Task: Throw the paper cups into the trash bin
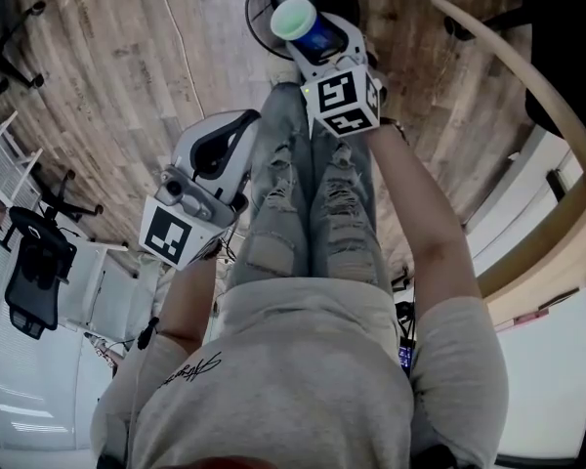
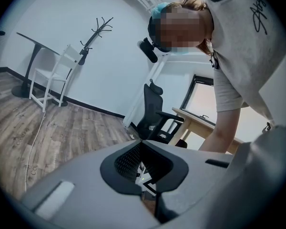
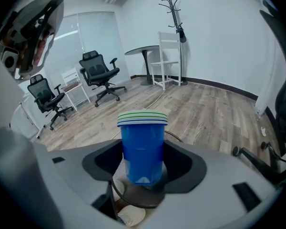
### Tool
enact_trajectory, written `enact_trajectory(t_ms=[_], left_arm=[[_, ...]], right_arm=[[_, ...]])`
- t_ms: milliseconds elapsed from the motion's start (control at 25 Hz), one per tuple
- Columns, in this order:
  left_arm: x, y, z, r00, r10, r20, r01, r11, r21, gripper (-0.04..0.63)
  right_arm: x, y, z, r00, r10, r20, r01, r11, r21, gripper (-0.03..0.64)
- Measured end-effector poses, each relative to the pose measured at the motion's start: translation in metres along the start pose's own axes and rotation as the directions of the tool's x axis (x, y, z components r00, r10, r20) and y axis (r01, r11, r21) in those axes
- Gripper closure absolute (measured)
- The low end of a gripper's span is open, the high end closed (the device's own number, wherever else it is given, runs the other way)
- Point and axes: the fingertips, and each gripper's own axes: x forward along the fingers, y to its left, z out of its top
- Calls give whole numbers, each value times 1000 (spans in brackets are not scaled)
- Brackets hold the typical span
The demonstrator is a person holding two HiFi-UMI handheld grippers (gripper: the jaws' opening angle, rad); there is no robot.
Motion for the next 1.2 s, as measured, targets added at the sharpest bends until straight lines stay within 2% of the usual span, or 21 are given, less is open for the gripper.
enact_trajectory(t_ms=[360, 680, 1200], left_arm=[[3, 1, -14, 1000, -18, -11, 18, 1000, -9, 592], [1, 0, -23, 1000, -12, -15, 11, 1000, -18, 592], [-10, -2, -35, 999, 17, -29, -19, 997, -69, 592]], right_arm=[[23, -4, -28, 998, -23, -58, 24, 999, 22, 350], [42, -7, -62, 986, -28, -164, 25, 999, -26, 348], [70, -18, -86, 962, -59, -266, 49, 998, -44, 348]])
